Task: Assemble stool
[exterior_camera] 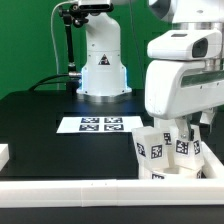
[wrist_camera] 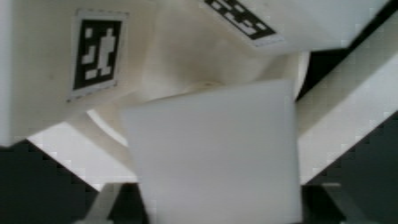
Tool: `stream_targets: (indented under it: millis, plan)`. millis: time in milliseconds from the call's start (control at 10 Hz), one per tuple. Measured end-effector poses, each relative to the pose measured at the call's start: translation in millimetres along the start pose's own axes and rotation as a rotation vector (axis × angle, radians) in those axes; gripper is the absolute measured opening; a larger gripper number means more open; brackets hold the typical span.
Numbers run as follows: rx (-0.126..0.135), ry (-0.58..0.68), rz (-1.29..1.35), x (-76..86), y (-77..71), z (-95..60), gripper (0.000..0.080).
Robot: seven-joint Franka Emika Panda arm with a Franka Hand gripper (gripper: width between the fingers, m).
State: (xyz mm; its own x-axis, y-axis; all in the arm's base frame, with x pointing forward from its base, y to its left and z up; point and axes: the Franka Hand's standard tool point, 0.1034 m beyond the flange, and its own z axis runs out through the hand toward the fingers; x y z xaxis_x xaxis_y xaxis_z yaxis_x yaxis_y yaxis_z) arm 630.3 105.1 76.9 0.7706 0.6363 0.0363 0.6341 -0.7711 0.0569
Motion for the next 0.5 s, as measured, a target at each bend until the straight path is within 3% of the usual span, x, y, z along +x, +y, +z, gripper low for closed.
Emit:
stream_targets:
  millis: [500]
  plan:
    - [0.001,0.000,0.284,-0.8,1.4,0.0,0.0341]
